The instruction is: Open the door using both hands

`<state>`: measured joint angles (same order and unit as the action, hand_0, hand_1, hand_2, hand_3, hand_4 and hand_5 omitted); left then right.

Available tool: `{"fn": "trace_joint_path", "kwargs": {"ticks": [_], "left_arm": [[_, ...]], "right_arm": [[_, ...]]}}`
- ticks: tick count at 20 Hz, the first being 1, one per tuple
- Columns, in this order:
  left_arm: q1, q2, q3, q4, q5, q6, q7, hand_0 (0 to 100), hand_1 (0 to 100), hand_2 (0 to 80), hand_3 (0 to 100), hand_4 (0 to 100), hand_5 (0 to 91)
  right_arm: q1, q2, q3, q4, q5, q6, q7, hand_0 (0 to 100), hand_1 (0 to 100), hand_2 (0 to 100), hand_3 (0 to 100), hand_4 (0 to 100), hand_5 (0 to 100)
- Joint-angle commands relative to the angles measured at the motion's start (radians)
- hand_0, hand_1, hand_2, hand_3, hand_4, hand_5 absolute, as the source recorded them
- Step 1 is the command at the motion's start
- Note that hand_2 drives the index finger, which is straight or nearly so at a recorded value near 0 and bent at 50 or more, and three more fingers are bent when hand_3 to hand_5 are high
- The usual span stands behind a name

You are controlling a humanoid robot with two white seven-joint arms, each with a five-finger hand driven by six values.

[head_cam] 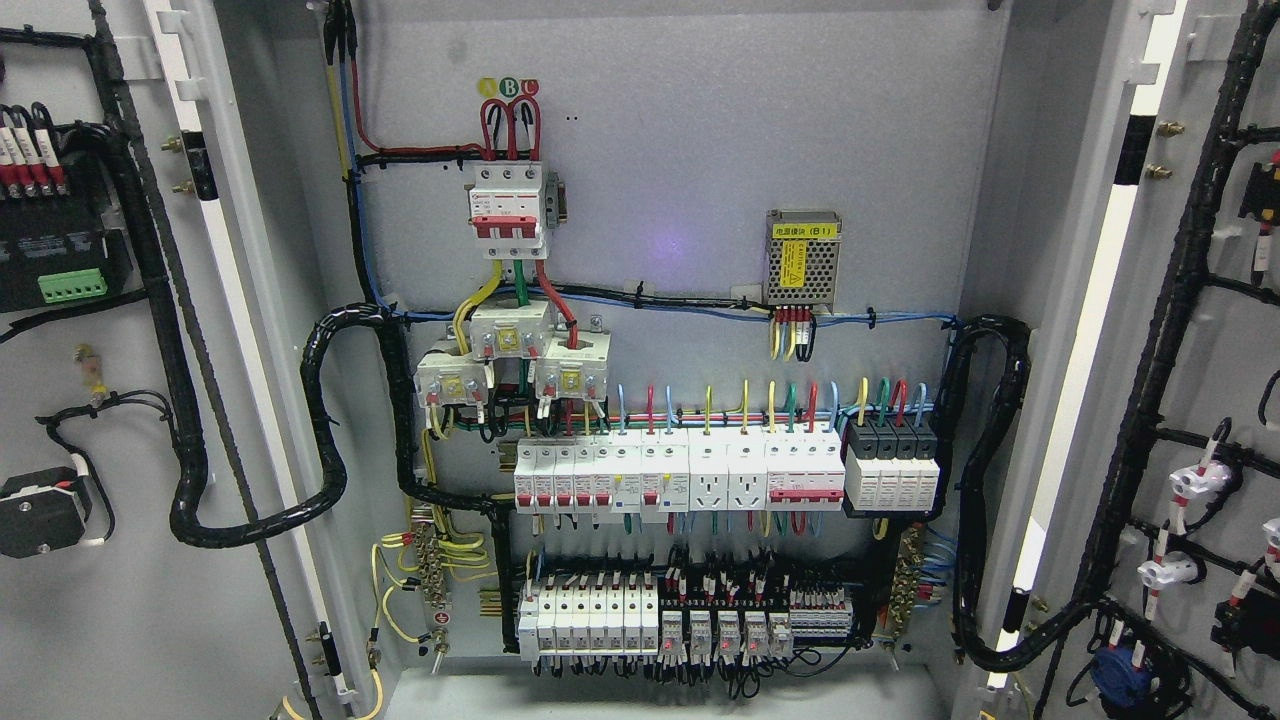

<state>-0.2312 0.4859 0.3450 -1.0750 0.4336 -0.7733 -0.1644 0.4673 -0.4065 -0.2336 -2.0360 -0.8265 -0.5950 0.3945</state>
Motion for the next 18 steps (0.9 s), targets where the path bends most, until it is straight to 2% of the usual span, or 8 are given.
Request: {"fn": "trace_joint_path", "kwargs": {"ticks": [1,4,8,10,13,16,18], "left_arm": [[0.11,-0.056,-0.063,-0.362,0.0,-0.509,0.0,12,56,0.0,0,0,0.0],[0.205,-0.087,-0.138,-0.456,-0.004,-0.512,0.0,12,56,0.0,0,0,0.0],[0.303,-0.142,-0.314,-0.481,-0.024,-0.531,-0.009,12,56,0.0,0,0,0.0],[0.354,-0.183,-0.398,-0.456,-0.134,-0.566,-0.009,12,56,0.0,0,0,0.0],[0.404,-0.26,-0.477,-0.357,-0.235,-0.604,-0.007,12,56,0.0,0,0,0.0],[0.423,-0.343,-0.489,-0.171,-0.337,-0.604,-0.007,12,56,0.0,0,0,0.0],[0.423,-0.377,-0.486,0.002,-0.38,-0.604,-0.006,12,56,0.0,0,0,0.0]], "right_arm": [[-0.006,-0.049,0.252,0.032,0.055,0.006,0.0,6,14,0,0,0,0],[-0.009,-0.048,0.35,0.103,0.073,0.007,0.0,6,14,0,0,0,0],[-0.006,-0.046,0.433,0.166,0.082,0.007,0.0,6,14,0,0,0,0],[-0.009,-0.04,0.483,0.215,0.113,0.007,0.0,6,14,0,0,0,0],[-0.033,-0.022,0.543,0.342,0.151,0.007,0.0,6,14,0,0,0,0],[-0.044,0.041,0.562,0.511,0.214,0.006,0.0,6,14,0,0,0,0],[-0.044,0.077,0.572,0.632,0.25,0.006,0.001,6,14,0,0,0,0]]}}
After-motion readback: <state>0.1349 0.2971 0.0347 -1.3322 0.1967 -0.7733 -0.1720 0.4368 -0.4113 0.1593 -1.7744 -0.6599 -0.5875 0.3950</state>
